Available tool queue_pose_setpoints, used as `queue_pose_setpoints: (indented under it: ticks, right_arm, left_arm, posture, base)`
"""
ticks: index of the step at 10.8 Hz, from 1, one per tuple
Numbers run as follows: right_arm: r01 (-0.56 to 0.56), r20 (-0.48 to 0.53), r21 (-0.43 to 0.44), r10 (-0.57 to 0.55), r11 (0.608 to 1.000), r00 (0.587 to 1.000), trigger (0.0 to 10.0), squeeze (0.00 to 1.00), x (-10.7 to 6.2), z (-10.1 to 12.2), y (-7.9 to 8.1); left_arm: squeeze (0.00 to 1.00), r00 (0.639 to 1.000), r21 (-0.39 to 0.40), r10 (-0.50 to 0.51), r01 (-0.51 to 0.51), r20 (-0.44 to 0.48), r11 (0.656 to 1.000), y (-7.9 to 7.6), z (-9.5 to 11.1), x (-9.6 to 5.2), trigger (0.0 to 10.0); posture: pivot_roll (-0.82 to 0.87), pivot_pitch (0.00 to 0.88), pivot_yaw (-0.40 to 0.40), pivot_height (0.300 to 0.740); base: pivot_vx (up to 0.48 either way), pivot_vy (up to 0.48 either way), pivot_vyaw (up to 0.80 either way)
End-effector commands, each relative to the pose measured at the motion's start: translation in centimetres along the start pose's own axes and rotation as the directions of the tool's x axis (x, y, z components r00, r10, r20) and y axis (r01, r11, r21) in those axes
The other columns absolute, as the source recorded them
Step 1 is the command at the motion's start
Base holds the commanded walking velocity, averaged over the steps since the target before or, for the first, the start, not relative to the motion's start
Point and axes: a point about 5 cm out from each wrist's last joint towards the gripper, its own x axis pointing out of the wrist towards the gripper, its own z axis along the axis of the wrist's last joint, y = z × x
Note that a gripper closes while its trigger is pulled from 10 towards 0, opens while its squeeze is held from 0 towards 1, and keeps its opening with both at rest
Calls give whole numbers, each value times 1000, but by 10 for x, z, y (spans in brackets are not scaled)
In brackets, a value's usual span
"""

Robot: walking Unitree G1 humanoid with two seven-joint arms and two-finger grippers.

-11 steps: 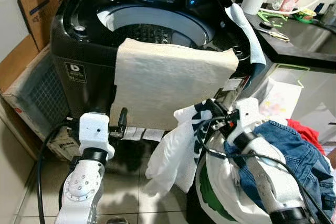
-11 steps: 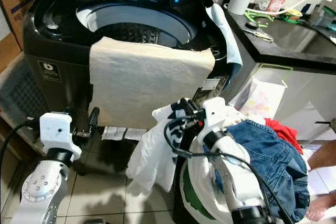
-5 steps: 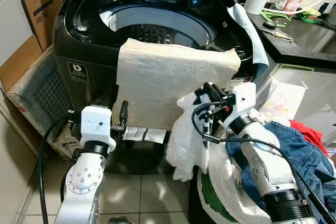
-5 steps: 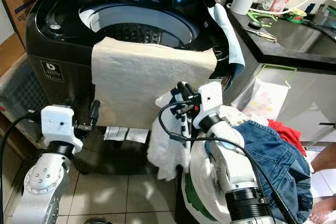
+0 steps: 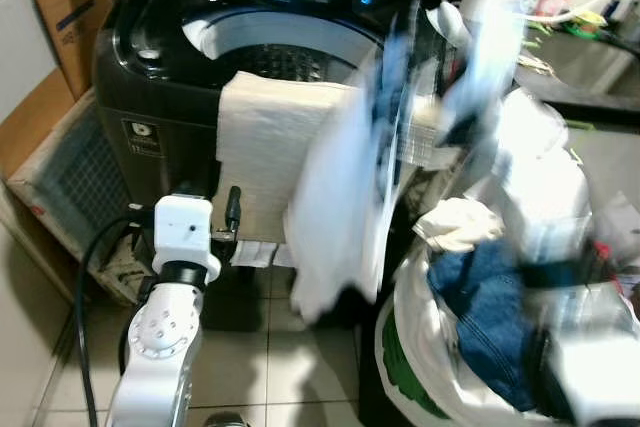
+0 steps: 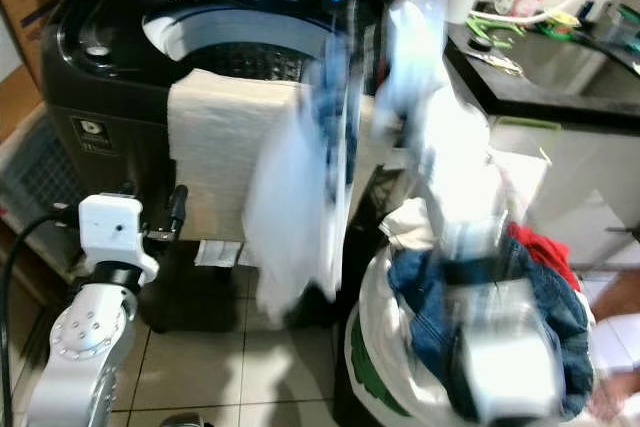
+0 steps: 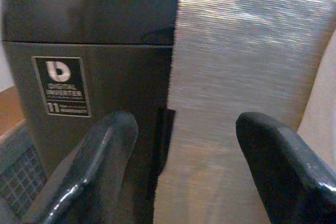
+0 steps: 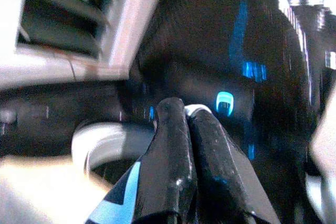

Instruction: Clothes washing

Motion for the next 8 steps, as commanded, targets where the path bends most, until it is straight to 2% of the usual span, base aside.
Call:
queue_pose_setpoints:
  ticks: [1,2,3,5,6,7,8]
  right_arm:
    - [14,-39,-46,-16,999,999,10000,0,16,7,-18]
    - [37,-22,-102,-39,994,999,10000,0,33,27,-32]
    - [62,7,-253,-63,965,998,10000,0,51,61,-49]
    - [156,94,-433,-127,888,987,10000,0,69,127,-69]
    - [196,148,-534,-137,823,979,10000,0,74,164,-72]
    - [258,179,-619,-186,742,966,10000,0,77,190,-74]
    - [354,207,-741,-307,570,929,10000,0,76,211,-84]
  left_arm:
    - [0,1000,4,-11,11,20,1000,-6,4,5,10000]
    - [0,1000,3,1,-1,25,1000,-6,4,7,10000]
    - [0,999,5,13,-13,30,1000,-5,4,7,10000]
    - [0,998,10,33,-34,45,999,-2,7,8,10000]
    - [0,998,14,37,-37,49,999,-1,7,10,10000]
    - [0,998,17,36,-37,52,999,-1,8,11,10000]
    - [0,998,20,29,-30,60,999,-2,9,14,10000]
  posture:
    - [206,0,-167,740]
    - [216,0,-180,740]
    - [242,0,-205,740]
    - [271,0,-224,740]
    - [278,0,-230,740]
    - [284,0,-229,740]
    - [286,0,-224,740]
  base:
    - [0,0,0]
    - [0,0,0]
    - [0,0,0]
    - [0,0,0]
    - [0,0,0]
    - [0,0,0]
    - [0,0,0]
